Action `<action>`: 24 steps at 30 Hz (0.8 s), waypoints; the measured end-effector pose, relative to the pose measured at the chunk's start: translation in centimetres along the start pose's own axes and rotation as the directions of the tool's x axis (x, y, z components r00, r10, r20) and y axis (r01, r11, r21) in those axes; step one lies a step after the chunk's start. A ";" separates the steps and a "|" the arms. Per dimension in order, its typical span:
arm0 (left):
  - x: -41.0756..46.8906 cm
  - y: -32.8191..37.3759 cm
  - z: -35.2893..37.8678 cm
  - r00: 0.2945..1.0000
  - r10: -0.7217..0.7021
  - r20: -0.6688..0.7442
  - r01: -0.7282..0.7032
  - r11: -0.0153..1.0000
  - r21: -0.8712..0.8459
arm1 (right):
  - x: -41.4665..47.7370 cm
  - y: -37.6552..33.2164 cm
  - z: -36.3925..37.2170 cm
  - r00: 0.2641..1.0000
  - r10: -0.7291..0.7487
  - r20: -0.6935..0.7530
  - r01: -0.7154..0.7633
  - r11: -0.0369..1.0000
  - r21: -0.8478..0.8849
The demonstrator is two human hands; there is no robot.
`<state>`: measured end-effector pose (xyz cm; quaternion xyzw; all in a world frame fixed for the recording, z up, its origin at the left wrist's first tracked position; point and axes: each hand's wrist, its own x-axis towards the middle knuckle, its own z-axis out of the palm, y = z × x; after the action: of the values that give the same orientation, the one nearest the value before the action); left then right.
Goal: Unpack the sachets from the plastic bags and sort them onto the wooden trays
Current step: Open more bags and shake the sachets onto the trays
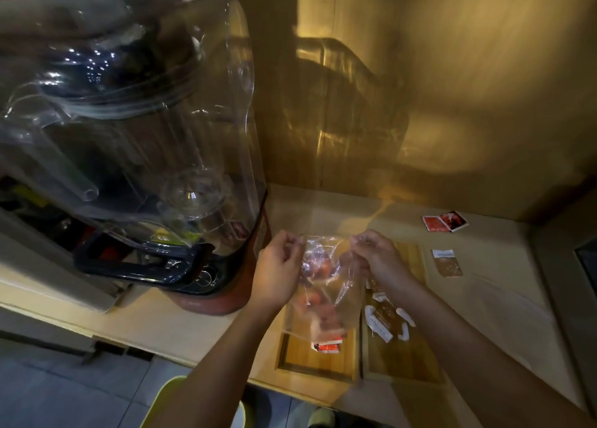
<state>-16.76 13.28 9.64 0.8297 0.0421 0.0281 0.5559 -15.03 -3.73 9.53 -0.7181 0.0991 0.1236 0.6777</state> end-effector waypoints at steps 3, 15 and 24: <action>0.5 0.4 0.3 1.000 0.000 -0.008 0.000 1.000 -0.005 | 0.1 -0.3 -0.3 0.999 0.036 -0.004 -0.036 0.999 0.019; 1.3 6.3 4.5 0.977 0.152 0.149 -0.146 0.988 -0.049 | -2.5 -4.2 -8.8 0.956 -0.198 -0.218 0.176 0.978 -0.115; 0.1 8.4 13.8 0.843 0.236 0.484 -0.136 0.963 -0.233 | -7.6 -0.8 -16.4 0.869 -0.140 -0.474 0.122 0.990 -0.068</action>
<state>-15.01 -2.60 12.18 0.7511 -0.1895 -0.1335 0.6182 -21.34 -20.29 13.52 -0.7435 0.2122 -0.1018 0.6259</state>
